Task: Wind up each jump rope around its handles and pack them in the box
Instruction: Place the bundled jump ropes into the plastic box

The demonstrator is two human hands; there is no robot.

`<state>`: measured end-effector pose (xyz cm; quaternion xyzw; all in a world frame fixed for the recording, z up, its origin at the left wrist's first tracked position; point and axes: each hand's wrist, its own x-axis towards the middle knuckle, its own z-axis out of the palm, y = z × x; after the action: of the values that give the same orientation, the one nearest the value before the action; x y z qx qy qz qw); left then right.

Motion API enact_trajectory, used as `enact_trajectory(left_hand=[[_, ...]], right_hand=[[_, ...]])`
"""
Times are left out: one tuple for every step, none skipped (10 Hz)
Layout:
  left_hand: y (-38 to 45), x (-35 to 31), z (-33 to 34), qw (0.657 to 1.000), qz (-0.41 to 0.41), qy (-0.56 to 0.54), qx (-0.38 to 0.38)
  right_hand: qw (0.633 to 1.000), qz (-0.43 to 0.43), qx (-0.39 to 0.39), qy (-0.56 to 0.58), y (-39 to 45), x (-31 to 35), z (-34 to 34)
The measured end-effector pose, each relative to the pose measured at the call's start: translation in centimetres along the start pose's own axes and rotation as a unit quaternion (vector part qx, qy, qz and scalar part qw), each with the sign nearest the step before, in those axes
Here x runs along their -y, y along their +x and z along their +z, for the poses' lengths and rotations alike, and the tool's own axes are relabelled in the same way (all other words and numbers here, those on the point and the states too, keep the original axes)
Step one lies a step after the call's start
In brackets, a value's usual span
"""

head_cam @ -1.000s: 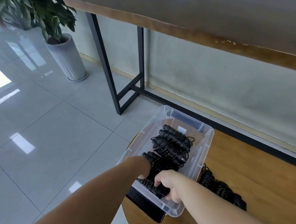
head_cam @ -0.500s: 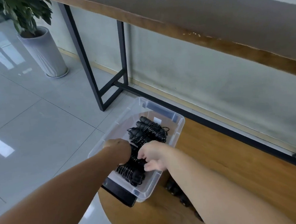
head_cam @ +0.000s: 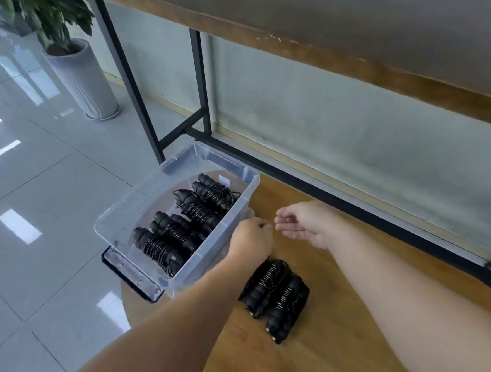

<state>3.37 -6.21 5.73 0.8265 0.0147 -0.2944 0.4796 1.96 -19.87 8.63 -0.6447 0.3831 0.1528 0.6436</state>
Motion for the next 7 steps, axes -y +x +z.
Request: enact_trajectory(left_hand=[[-0.7,3.7,4.2,0.994,-0.104,-0.044,0.007],[-1.7,6.6,7.0,0.980,-0.175,-0.079,-0.053],[-2.8,8.4,9.4,0.957,-0.246,-0.106,-0.109],[-2.8,11.0,11.8,0.921,-0.320,-0.162,-0.150],[-3.7,11.5,12.9,0.881,-0.356,-0.270,-0.154],[-4.6,10.6,13.3,0.825,-0.386,-0.385,-0.152],[-5.1,9.8,13.0,0.803,-0.390,-0.426,-0.151]], right_hand=[[0.999,0.035,-0.003,-0.031,1.4,-4.2,-1.9],[0.995,0.069,-0.013,-0.069,2.6,-8.3,-2.6],[0.990,0.083,-0.020,-0.110,3.1,-11.5,-2.8],[0.978,0.069,-0.026,-0.197,3.7,-13.7,-2.7],[0.959,0.031,0.003,-0.282,4.6,-14.7,-2.9],[0.950,0.035,0.015,-0.311,4.6,-15.4,-2.8],[0.944,0.055,0.047,-0.321,4.8,-15.9,-2.7]])
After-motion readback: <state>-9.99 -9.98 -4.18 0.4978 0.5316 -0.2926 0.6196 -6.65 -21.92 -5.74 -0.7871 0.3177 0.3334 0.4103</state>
